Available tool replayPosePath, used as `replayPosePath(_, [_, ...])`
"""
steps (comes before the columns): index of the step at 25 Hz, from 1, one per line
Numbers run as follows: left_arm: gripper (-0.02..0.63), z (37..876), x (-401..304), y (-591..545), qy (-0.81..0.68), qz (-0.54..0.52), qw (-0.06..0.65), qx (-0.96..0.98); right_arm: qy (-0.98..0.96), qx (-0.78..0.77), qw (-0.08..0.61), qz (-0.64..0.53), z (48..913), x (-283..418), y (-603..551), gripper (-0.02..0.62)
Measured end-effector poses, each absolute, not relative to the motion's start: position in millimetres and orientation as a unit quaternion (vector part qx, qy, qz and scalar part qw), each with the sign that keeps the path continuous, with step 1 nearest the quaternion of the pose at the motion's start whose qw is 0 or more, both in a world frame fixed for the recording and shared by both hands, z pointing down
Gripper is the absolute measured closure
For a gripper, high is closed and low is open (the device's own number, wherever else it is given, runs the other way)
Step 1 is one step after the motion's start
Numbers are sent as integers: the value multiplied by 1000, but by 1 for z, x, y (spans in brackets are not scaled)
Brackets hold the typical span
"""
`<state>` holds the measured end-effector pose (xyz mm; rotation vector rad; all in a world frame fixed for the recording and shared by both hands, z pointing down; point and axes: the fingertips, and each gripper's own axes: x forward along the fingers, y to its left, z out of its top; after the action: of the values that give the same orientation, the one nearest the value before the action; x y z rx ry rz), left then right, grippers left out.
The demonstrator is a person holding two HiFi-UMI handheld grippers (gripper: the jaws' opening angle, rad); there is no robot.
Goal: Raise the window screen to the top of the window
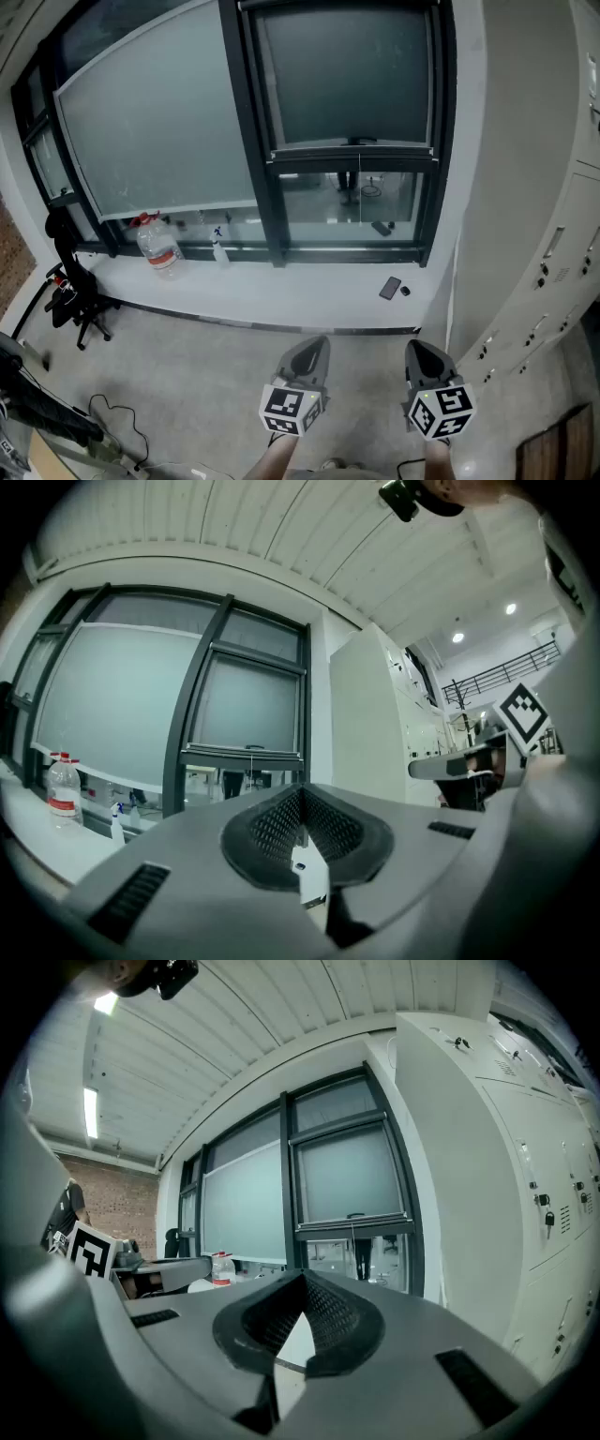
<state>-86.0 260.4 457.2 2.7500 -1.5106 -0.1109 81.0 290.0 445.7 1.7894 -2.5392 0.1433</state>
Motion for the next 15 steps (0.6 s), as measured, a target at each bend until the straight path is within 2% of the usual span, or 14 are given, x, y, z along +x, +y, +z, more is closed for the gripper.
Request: replayPosePath(15, [603,467,-85,264,-484,-32,17,874,-831,552,1,65,458,73,293,589])
